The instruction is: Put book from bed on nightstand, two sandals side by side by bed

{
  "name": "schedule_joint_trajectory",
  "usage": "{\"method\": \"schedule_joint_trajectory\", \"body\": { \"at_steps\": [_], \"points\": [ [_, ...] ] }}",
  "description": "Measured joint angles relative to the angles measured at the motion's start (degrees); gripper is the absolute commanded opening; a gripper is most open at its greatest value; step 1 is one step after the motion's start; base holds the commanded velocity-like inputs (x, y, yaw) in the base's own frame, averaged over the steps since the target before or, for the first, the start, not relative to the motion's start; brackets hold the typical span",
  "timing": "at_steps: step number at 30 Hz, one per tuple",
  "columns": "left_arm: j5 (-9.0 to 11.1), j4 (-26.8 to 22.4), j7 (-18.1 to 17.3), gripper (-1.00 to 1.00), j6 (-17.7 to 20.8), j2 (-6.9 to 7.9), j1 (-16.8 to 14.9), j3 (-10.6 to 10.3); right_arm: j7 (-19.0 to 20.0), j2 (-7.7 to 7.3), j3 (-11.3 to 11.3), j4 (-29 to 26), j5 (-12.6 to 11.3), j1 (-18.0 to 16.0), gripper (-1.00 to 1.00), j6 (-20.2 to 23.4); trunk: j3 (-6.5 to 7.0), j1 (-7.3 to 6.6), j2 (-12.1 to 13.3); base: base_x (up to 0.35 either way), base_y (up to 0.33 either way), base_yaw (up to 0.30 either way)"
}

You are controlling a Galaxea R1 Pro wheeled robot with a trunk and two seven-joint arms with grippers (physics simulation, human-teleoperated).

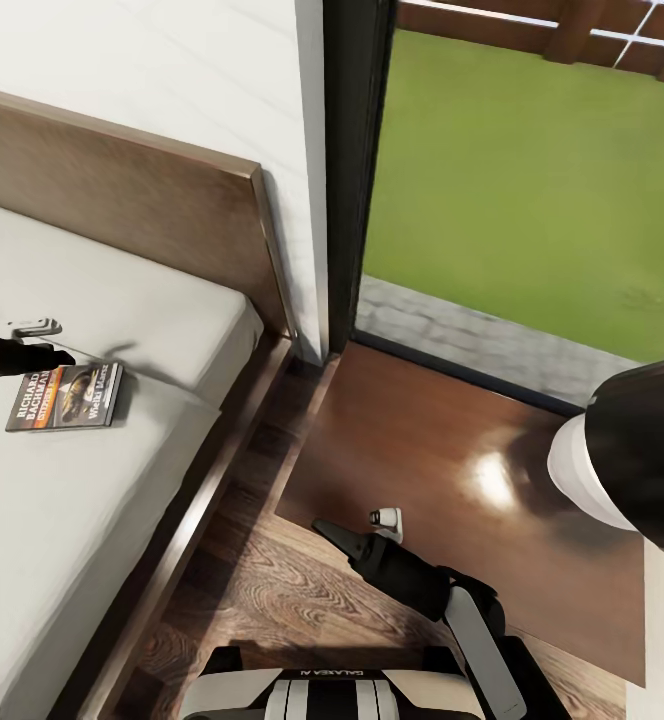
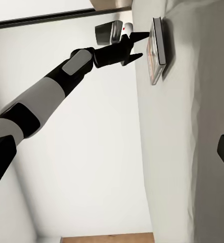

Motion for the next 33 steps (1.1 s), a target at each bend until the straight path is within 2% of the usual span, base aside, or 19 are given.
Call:
{"method": "schedule_joint_trajectory", "body": {
  "at_steps": [33],
  "points": [
    [0.0,0.0,0.0,1.00,0.0,0.00,0.0,0.1,0.0,0.00,0.0,0.0,0.0,0.0,1.00,0.0,0.00,0.00,0.0,0.000,0.000,0.000]
  ]
}}
